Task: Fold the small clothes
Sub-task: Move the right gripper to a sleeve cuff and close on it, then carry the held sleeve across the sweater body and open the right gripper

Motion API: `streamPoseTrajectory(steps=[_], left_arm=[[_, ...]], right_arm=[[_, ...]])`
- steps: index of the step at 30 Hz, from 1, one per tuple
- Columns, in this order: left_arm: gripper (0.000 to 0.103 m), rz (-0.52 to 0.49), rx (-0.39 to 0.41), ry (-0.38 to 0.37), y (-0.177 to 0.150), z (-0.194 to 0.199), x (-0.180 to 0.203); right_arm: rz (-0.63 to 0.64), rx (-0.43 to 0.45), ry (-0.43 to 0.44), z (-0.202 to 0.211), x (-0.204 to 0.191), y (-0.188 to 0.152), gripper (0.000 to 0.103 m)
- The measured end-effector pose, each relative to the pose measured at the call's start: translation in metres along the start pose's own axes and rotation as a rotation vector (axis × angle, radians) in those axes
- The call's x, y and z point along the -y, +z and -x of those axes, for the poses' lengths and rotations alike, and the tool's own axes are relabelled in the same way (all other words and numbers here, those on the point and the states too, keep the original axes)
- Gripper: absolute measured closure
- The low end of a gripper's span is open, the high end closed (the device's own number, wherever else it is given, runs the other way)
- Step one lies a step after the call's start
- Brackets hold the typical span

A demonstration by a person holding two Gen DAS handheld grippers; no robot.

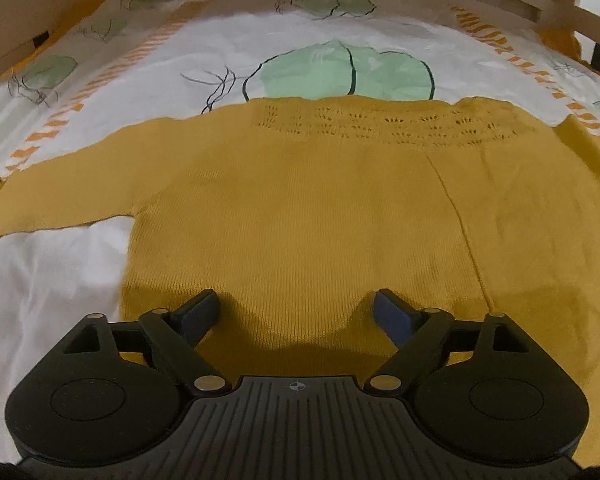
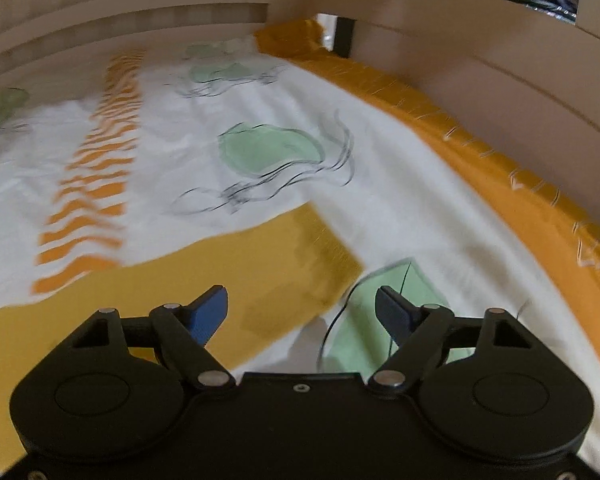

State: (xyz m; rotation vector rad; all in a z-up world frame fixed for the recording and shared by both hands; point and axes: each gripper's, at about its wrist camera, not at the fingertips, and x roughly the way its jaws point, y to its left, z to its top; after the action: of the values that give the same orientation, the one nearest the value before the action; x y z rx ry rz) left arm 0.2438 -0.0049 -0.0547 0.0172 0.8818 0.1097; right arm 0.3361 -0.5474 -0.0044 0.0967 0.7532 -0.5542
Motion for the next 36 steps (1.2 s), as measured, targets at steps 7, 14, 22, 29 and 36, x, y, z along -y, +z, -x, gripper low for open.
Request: streamPoseTrajectory(steps=[7,14,22,29,36], left_arm=[[0.009,0.010,0.002,-0.004,0.007,-0.008,0.002],[0.009,0.019,-0.008,-0.018,0.009,-0.008,-0.002],[0.014,0.072,-0.058,-0.057,0.019,-0.002,-0.009],[0.020,0.090,-0.029,-0.088,0.037,0.021,-0.010],[0.020,0.076,0.034,-0.099,0.057,0.055,-0.026]], right_arm=[[-0.030,-0.017,-0.050,-0.049,0.009,0.012,0.021],[-0.111,-0.054,0.035,-0.057,0.022,0.007,0.090],[-0.156,-0.019,0.063,-0.001,0.051,0.033,0.093],[-0.170,0.029,0.080,0.055,0.050,0.065,0.093],[-0.133,0.083,0.263,0.126,-0.011,0.090,0.093]])
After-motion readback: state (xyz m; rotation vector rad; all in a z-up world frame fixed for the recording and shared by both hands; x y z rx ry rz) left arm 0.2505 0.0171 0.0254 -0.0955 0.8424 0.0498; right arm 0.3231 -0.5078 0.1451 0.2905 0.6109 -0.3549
